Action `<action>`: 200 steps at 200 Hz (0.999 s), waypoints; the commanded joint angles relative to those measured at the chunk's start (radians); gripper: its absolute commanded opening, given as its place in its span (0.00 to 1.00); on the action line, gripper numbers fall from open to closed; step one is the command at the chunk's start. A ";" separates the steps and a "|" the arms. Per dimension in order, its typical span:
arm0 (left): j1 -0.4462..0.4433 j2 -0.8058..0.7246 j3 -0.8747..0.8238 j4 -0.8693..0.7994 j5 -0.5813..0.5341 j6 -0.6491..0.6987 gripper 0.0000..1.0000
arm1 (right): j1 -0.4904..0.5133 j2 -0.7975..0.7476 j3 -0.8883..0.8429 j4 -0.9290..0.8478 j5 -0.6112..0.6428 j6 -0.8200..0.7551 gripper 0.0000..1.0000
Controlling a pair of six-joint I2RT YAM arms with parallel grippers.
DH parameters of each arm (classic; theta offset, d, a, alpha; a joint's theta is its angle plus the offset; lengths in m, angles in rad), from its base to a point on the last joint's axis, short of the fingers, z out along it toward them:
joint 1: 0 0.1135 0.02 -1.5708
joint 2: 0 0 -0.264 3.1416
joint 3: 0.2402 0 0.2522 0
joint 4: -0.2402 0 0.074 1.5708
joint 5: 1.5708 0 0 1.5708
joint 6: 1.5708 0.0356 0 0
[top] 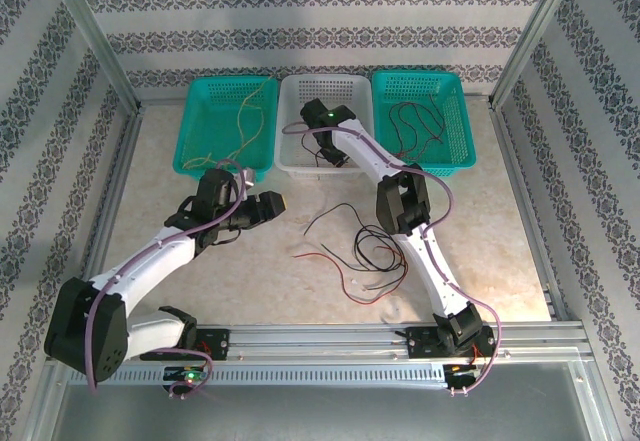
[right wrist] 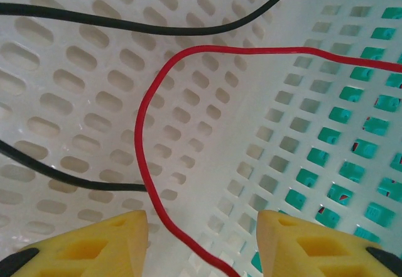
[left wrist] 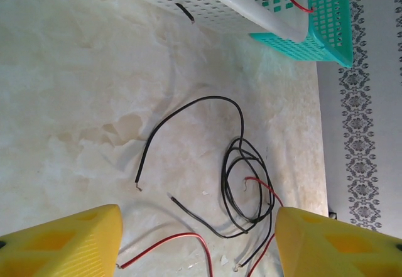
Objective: Untangle the cables
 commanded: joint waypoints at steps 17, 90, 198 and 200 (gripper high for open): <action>0.000 0.020 -0.006 0.082 0.035 -0.036 0.64 | -0.007 0.030 0.014 0.022 0.068 -0.026 0.35; 0.000 0.012 0.008 0.066 0.013 -0.025 0.64 | -0.005 -0.040 0.085 0.117 0.098 0.011 0.00; -0.008 0.015 0.009 0.062 0.002 -0.016 0.62 | -0.345 -0.507 -0.531 0.590 -0.416 0.478 0.00; -0.008 0.015 0.010 0.062 0.003 -0.016 0.62 | -0.351 -0.504 -0.536 0.593 -0.426 0.481 0.00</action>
